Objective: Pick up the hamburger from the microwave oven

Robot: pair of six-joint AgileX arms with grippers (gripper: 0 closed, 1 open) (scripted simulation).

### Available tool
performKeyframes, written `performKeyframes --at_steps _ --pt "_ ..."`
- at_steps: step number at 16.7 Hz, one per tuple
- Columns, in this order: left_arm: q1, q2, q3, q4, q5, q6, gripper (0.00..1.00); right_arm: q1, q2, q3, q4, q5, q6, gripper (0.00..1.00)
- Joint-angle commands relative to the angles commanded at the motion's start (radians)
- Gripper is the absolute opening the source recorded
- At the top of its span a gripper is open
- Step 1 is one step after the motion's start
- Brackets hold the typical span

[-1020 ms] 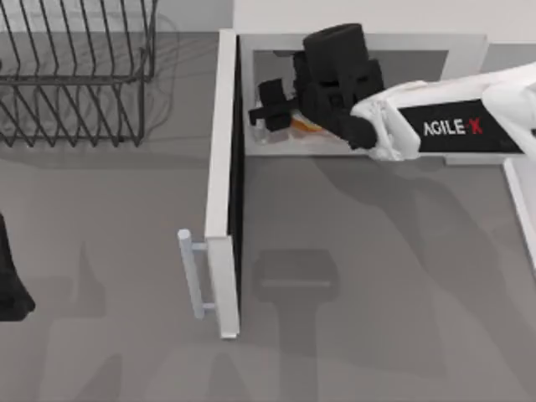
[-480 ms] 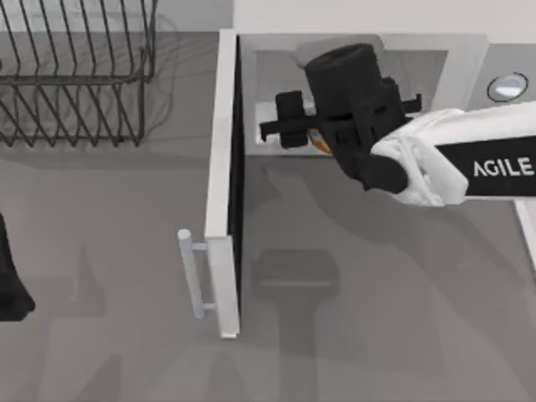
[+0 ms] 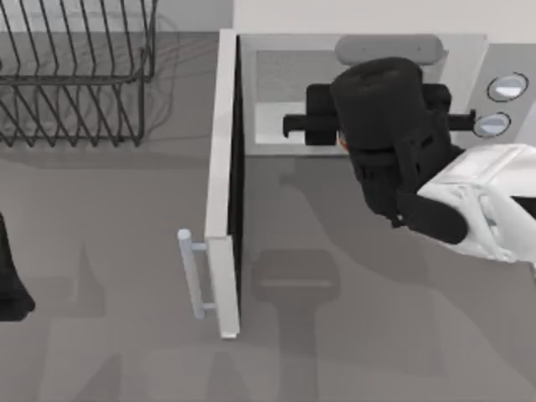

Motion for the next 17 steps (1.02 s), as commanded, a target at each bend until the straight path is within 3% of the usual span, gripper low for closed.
performKeyframes --at_steps 6,17 --pt "0.0 0.0 0.0 0.0 0.0 0.0 1.0 -0.003 0.043 -0.009 0.037 0.0 0.001 0.0" --pt "0.0 0.0 0.0 0.0 0.0 0.0 1.0 0.001 0.398 -0.158 0.557 0.007 0.001 0.0"
